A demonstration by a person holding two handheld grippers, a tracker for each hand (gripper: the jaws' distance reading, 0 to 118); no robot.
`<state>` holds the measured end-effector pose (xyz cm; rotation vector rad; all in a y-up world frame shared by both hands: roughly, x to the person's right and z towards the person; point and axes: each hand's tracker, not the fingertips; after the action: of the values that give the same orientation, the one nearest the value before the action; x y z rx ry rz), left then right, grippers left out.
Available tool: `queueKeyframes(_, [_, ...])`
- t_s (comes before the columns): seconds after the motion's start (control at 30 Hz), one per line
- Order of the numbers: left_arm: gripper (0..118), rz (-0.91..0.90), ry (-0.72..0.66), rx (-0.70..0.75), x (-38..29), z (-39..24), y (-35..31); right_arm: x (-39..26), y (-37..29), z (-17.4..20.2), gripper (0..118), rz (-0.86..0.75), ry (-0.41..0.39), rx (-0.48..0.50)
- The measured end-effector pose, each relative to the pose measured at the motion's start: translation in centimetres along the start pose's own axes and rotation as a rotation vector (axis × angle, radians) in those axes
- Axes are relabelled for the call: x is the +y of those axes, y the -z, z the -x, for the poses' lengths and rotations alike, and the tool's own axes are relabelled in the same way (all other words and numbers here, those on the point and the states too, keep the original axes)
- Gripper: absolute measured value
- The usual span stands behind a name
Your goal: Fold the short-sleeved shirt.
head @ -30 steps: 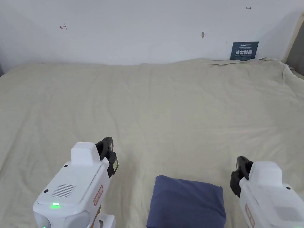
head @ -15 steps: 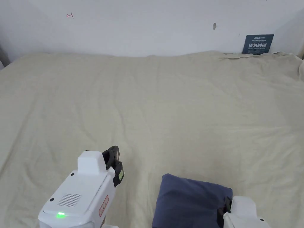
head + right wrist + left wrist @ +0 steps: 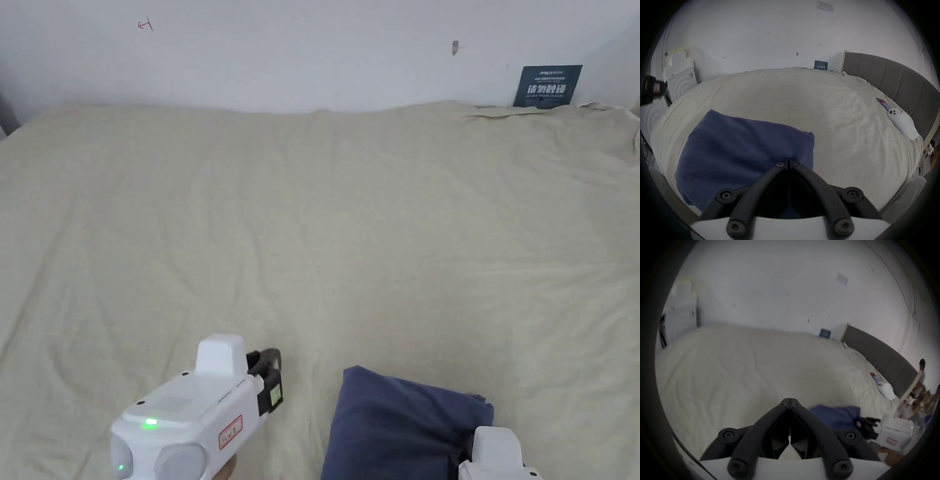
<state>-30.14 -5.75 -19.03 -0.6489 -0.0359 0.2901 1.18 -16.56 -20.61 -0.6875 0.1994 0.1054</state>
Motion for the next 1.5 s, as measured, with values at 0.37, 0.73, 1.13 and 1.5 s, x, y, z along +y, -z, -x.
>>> queueKeyframes(0.37, [93,0.423,-0.068,-0.262,-2.1,0.8,9.3,-0.1,0.3,-1.0,1,0.015,0.02,0.027])
queueKeyframes(0.73, [91,0.539,-0.059,-0.385,-2.4,-0.7,12.8,-0.1,0.4,-1.3,1,0.021,0.02,0.042])
queueKeyframes(1.13, [23,0.542,-0.039,-0.362,-2.4,-2.2,12.0,0.6,0.2,-1.5,1,0.034,0.006,0.06])
queueKeyframes(1.5, [20,0.476,0.044,-0.283,0.6,-1.9,8.8,6.4,-5.2,-3.2,1,-0.17,0.028,0.082])
